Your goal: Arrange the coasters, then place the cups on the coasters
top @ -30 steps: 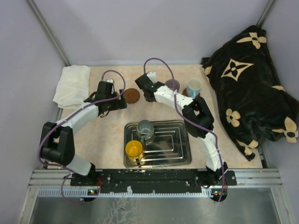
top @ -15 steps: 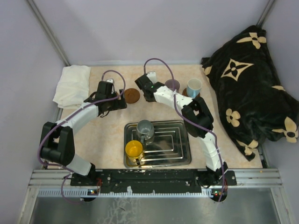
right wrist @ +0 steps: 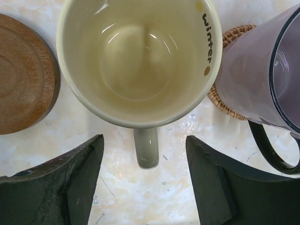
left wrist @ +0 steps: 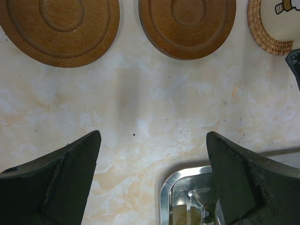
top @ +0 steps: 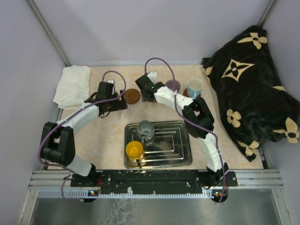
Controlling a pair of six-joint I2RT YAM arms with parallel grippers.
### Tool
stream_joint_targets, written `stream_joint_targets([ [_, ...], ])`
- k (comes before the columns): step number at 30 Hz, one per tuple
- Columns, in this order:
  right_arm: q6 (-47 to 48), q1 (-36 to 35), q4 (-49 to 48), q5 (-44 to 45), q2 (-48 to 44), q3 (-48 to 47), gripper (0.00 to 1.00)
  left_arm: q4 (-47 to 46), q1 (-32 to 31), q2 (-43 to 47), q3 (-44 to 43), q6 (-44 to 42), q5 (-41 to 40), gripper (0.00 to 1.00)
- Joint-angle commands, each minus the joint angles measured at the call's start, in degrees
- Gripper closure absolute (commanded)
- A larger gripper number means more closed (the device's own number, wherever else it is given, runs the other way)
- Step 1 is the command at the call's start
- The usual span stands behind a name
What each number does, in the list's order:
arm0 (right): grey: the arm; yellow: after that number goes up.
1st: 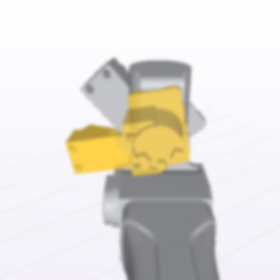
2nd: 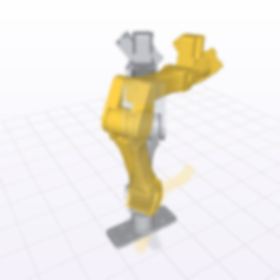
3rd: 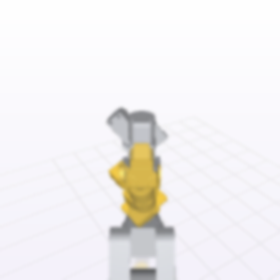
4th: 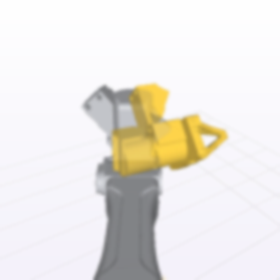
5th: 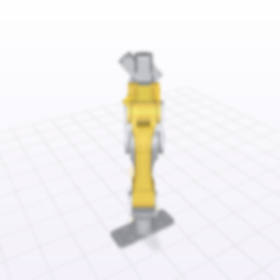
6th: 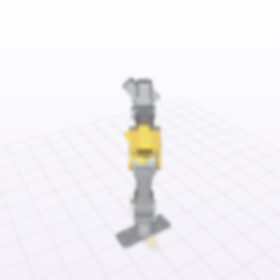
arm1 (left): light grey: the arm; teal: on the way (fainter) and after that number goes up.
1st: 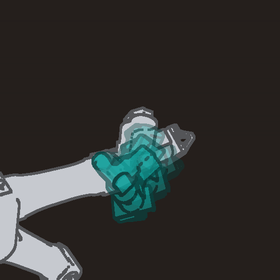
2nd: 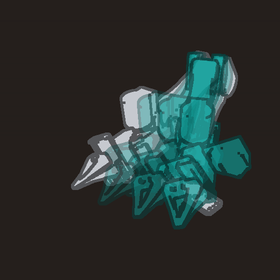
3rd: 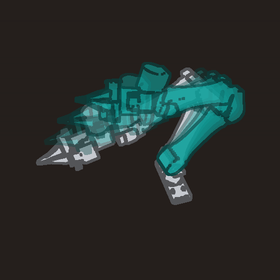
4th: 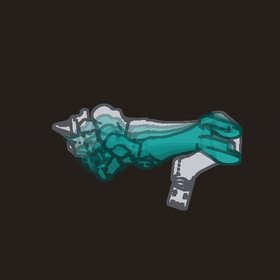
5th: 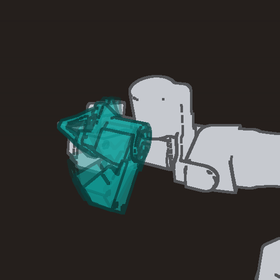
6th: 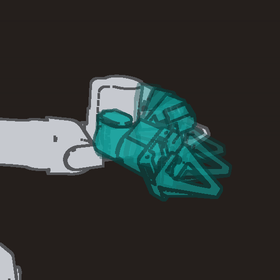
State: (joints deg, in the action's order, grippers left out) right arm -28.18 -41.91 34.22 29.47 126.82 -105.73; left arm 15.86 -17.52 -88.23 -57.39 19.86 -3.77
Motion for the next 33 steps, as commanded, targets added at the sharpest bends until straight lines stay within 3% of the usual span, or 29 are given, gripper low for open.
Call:
stream_joint_targets([
  [1,0.5,-0.8,-1.8,1.6,-1.8,-0.1,0.29,0.0,0.3,-0.2,-0.6,0.0,0.8,0.0],
  [9,3.1,-1.6,-1.8,4.1,-5.1,-1.4,0.29,0.3,0.3,0.7,-0.4,0.2,0.7,0.0],
  [15,4.1,-1.8,-3.0,11.5,-11.3,1.8,0.26,0.7,0.2,3.1,0.2,0.7,1.5,0.0],
  [19,6.6,-1.8,-8.0,15.3,-18.0,7.1,0.17,0.5,0.0,5.9,1.3,0.5,2.5,0.0],
  [22,8.5,-1.7,-11.1,16.2,-22.5,10.0,0.03,0.5,-1.3,8.5,2.5,0.7,2.2,0.0],
  [25,7.2,-0.5,-12.3,13.5,-26.7,12.6,0.01,1.0,-4.1,11.8,4.0,0.5,0.0,0.0],
  [29,3.1,3.8,-15.2,2.5,-35.0,19.1,0.01,2.3,-8.9,17.8,6.8,2.2,-4.3,0.0],
  [33,2.9,4.2,-19.5,2.0,-42.2,28.7,0.07,4.5,-13.6,23.9,8.9,4.6,-7.8,0.0],
])
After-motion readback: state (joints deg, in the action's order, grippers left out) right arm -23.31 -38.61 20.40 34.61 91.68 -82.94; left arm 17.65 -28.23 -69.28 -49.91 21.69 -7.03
